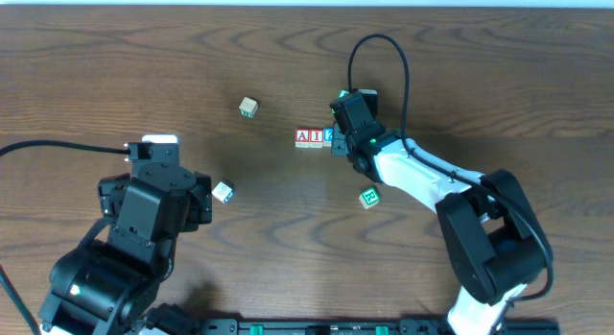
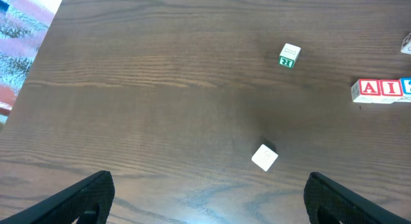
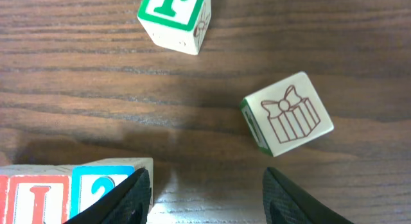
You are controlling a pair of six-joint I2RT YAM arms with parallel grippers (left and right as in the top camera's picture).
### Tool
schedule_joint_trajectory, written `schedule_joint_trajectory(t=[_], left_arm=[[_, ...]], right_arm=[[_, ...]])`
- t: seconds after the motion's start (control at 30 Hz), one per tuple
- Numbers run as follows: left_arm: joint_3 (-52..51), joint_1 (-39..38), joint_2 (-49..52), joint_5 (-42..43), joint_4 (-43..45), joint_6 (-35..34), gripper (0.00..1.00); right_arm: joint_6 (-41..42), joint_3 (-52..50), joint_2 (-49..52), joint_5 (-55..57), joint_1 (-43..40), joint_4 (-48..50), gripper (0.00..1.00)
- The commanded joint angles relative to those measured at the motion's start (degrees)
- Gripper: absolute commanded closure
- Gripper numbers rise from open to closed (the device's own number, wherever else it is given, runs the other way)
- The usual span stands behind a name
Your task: Spell out Ai2
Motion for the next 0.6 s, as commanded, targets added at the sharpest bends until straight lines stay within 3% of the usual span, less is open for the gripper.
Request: schedule_joint_trajectory(t=[0.0,0.23,0.4,0.5,0.57], left_arm=[[0.5,0.1,0.0,-1.0,0.0,-0.3,0.05],[0.5,0.1,0.0,-1.0,0.0,-0.3,0.05],[0.5,0.1,0.0,-1.0,0.0,-0.3,0.05],[0.5,0.1,0.0,-1.0,0.0,-0.3,0.05],[0.5,0.1,0.0,-1.0,0.0,-0.3,0.05]], right_arm=[[1.5,0.9,0.5,-0.5,0.4,-0.2,0.45],[1.4,0.9,0.5,3.0,0.3,-0.2,0.44],[-6.3,1.0,-4.4,11.0,-1.3,-1.0,0.37],[-10.0,0.9,-11.0,10.0,-2.8,-1.8,0.3],[-13.1,0.5,-16.6,8.7,-3.3,-2.9,0.17]])
